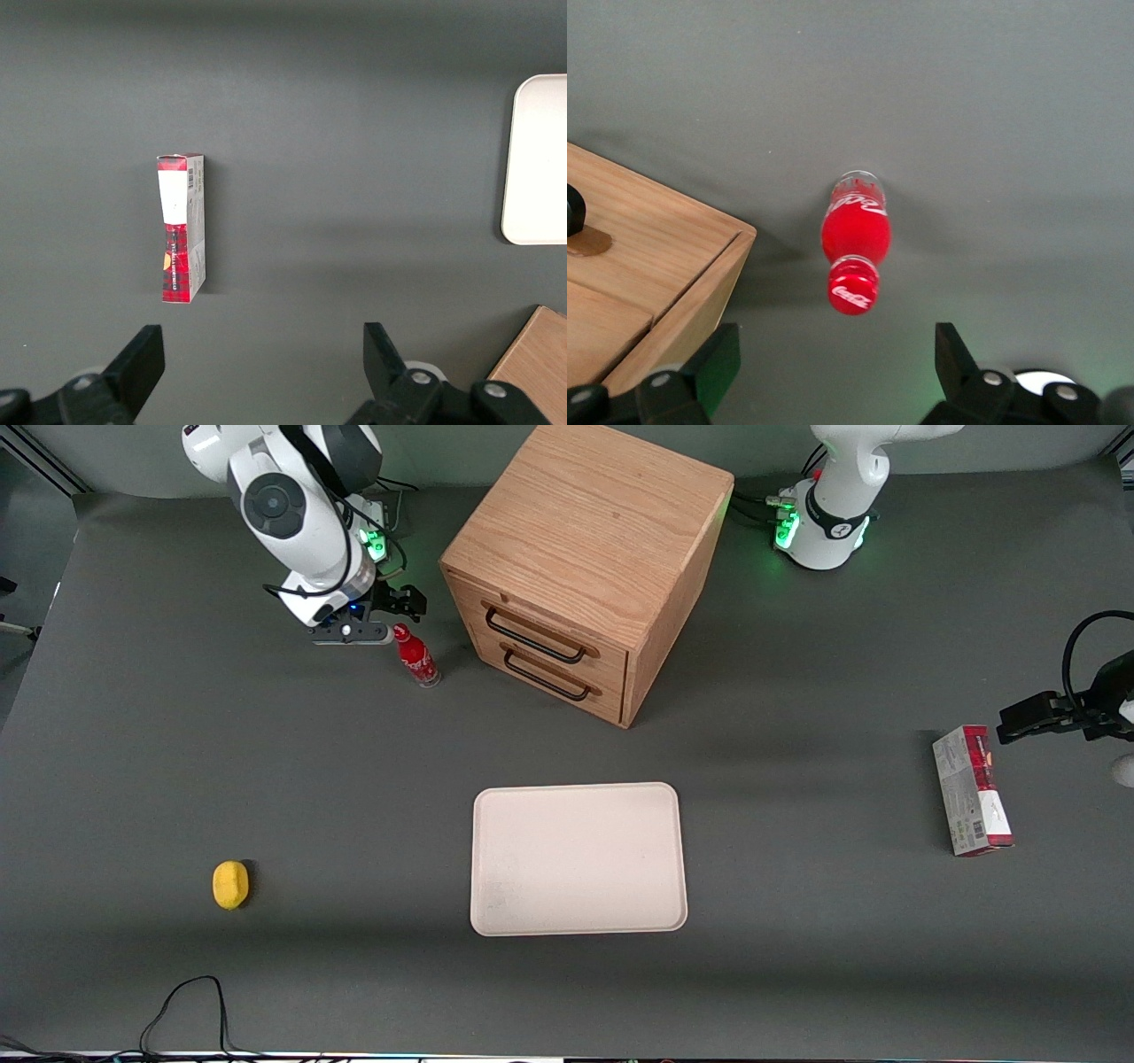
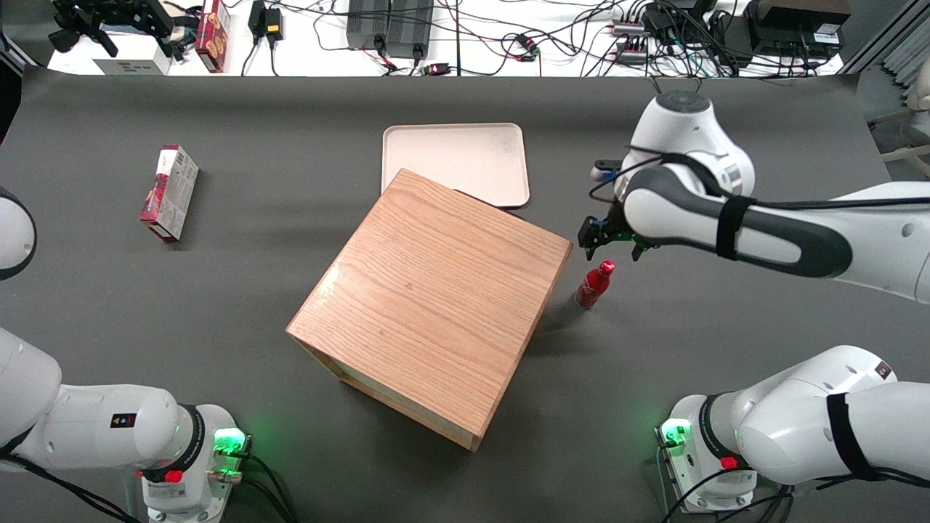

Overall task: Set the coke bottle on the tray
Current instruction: 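Lower the right gripper around the bottle cap and close it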

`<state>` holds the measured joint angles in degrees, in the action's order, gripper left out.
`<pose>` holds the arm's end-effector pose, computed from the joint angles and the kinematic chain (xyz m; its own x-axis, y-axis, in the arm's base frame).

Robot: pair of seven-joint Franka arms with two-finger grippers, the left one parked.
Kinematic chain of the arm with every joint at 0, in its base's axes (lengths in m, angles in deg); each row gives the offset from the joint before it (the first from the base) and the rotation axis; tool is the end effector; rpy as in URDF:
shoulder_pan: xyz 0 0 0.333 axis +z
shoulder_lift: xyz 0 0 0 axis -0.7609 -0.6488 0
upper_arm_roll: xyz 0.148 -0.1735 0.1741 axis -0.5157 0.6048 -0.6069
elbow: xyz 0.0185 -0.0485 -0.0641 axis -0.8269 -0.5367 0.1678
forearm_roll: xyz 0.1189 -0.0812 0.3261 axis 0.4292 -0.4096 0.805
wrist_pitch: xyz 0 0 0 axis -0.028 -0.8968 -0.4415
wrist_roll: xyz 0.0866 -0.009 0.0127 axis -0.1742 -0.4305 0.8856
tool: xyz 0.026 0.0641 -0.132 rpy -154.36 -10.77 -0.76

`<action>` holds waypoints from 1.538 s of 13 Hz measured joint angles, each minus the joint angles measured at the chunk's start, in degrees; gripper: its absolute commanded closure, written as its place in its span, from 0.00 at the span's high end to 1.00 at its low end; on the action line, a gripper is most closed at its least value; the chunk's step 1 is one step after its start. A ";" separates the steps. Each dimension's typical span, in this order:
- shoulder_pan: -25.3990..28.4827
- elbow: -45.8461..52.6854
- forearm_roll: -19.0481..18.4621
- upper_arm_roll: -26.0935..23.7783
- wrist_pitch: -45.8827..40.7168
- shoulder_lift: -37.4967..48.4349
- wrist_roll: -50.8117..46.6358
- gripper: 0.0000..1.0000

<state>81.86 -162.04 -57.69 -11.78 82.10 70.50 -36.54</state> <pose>0.3148 0.2089 0.3247 0.9790 -0.0459 -0.1988 -0.0455 -0.9989 0.0068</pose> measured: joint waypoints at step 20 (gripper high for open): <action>1.58 -4.72 0.00 1.50 9.27 -4.81 1.70 0.83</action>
<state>83.44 -166.75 -57.69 -10.29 91.37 65.69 -34.84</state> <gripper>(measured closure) 0.093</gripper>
